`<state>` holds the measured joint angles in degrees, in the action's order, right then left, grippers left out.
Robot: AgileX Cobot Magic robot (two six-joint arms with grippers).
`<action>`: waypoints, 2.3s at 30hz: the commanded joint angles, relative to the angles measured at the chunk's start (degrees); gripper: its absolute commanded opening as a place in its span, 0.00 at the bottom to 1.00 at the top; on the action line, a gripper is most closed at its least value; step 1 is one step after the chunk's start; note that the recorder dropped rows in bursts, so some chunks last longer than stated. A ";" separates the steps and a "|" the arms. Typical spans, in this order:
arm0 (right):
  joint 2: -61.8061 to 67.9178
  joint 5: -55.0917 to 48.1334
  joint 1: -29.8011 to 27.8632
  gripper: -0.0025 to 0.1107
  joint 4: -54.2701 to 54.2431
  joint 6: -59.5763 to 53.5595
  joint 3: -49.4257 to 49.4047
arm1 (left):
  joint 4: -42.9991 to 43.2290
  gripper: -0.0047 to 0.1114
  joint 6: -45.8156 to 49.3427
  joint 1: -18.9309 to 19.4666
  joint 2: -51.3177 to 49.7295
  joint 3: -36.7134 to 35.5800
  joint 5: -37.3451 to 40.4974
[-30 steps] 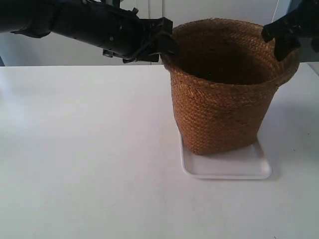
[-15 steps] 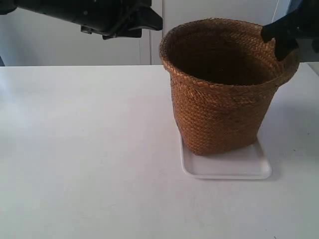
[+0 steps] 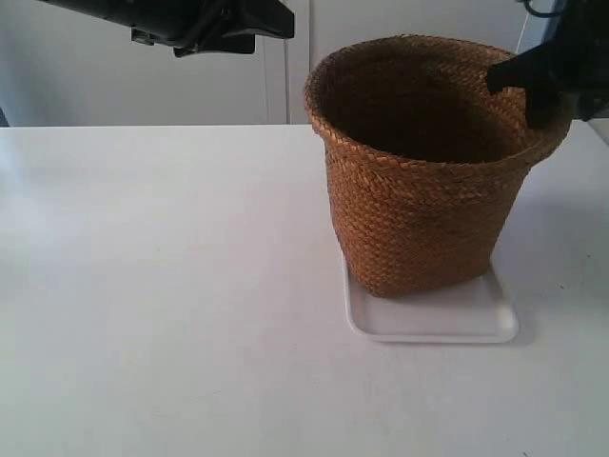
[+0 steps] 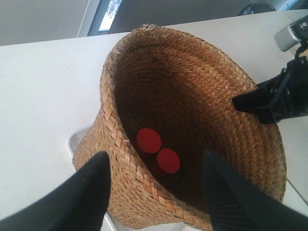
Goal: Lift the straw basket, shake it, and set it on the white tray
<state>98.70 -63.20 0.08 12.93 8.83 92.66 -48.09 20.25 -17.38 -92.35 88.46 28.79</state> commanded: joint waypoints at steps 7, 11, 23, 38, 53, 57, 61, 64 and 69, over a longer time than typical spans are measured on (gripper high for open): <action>0.02 -6.76 -0.08 0.19 0.36 0.62 -0.21 | 0.23 0.56 0.33 0.13 0.98 0.33 -0.29; -0.09 -6.76 -0.15 0.19 0.24 1.96 -0.21 | 0.23 0.56 0.33 0.13 0.98 0.33 -0.78; -1.00 -5.88 -0.08 0.53 0.61 2.84 -0.21 | 0.23 0.56 0.33 0.13 0.98 0.33 -0.78; -13.89 -6.76 -0.08 0.53 -7.84 -6.78 -0.11 | 5.61 0.29 0.84 0.13 3.05 0.33 3.97; -43.29 2.94 -0.08 0.02 -18.75 -15.05 -3.67 | 11.43 0.04 4.12 0.13 31.77 -18.78 3.97; -54.00 8.77 -0.08 0.02 -18.75 -16.16 -14.94 | 11.09 0.04 3.80 0.13 44.81 -35.88 -9.08; -62.28 15.14 0.07 0.02 -18.35 -20.50 -30.25 | 11.36 0.04 4.04 0.13 54.11 -50.41 -17.01; -68.53 22.89 0.64 0.02 -19.58 -23.74 -42.54 | 11.36 0.04 4.04 0.13 58.43 -56.59 -18.45; -81.58 29.30 0.64 0.02 -19.13 -24.00 -56.72 | 14.58 0.04 4.12 0.13 63.01 -60.70 -19.93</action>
<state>22.69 -37.58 0.56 -6.24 -14.26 41.86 -35.10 24.14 -17.38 -31.77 29.51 10.78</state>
